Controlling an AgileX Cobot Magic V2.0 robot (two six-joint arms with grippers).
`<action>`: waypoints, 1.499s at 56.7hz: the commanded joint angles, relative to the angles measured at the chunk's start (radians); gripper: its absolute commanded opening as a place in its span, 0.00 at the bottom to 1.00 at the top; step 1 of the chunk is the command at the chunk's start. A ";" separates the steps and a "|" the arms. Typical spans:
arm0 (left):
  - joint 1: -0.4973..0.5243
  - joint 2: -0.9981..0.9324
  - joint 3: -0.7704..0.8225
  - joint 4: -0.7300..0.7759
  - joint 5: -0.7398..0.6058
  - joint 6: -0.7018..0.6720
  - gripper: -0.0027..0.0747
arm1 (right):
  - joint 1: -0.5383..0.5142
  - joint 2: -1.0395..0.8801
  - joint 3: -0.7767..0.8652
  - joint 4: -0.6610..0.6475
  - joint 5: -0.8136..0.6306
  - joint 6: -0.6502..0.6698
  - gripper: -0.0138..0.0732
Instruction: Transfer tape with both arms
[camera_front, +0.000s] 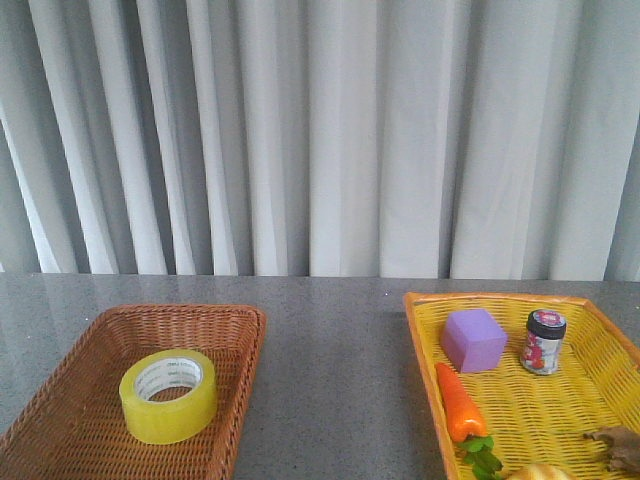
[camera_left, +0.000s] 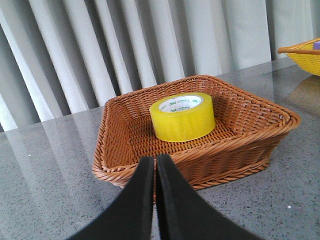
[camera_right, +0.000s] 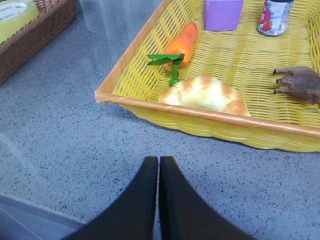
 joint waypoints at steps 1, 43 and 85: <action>0.002 -0.006 -0.013 0.041 -0.065 -0.065 0.03 | 0.001 0.008 -0.028 -0.008 -0.069 -0.002 0.16; 0.002 -0.006 -0.013 0.038 -0.064 -0.074 0.03 | 0.001 0.008 -0.028 -0.008 -0.069 -0.002 0.16; 0.002 -0.006 -0.013 0.038 -0.063 -0.074 0.03 | 0.000 -0.177 0.180 -0.057 -0.225 -0.015 0.16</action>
